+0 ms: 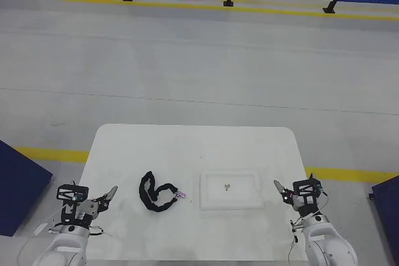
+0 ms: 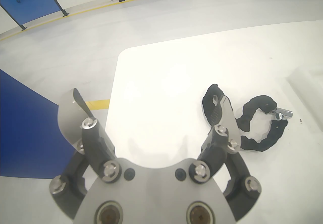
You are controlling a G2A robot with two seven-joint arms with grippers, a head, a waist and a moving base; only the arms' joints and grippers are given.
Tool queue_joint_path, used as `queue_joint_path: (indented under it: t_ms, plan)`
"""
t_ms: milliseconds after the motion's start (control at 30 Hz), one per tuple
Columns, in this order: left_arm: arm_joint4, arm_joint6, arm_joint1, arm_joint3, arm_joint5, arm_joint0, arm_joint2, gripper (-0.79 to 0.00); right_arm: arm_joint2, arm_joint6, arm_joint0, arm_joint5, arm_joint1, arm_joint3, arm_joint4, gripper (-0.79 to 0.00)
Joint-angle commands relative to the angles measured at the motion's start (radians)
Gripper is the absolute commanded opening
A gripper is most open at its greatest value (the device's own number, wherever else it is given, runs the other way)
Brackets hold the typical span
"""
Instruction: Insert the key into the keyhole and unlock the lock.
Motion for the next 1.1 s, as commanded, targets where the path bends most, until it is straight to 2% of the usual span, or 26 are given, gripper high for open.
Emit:
queue_joint_path:
  t_ms: [0,133,333,567,667,767,933,1067]
  plan:
    - [0.0,0.0,0.0,0.0,0.0,0.0,0.0,0.0,0.009,0.001,0.015,-0.02,0.002,-0.005,-0.029,0.0]
    - [0.0,0.0,0.0,0.0,0.0,0.0,0.0,0.0,0.046,0.053,0.082,-0.138,0.014,-0.015,-0.061,0.0]
    - [0.0,0.0,0.0,0.0,0.0,0.0,0.0,0.0,0.059,0.195,0.255,-0.437,0.037,-0.012,-0.084,0.0]
    - [0.0,0.0,0.0,0.0,0.0,0.0,0.0,0.0,-0.049,0.405,0.485,-0.817,0.054,0.063,-0.03,0.0]
    - [0.0,0.0,0.0,0.0,0.0,0.0,0.0,0.0,-0.123,0.5,0.553,-0.943,0.056,0.104,0.027,0.0]
    - [0.0,0.0,0.0,0.0,0.0,0.0,0.0,0.0,-0.194,0.604,0.621,-1.002,0.054,0.14,0.093,0.0]
    - [0.0,0.0,0.0,0.0,0.0,0.0,0.0,0.0,-0.352,0.792,0.739,-1.01,0.054,0.203,0.212,0.0]
    - [0.0,0.0,0.0,0.0,0.0,0.0,0.0,0.0,-0.506,0.811,0.836,-1.01,0.074,0.28,0.25,0.0]
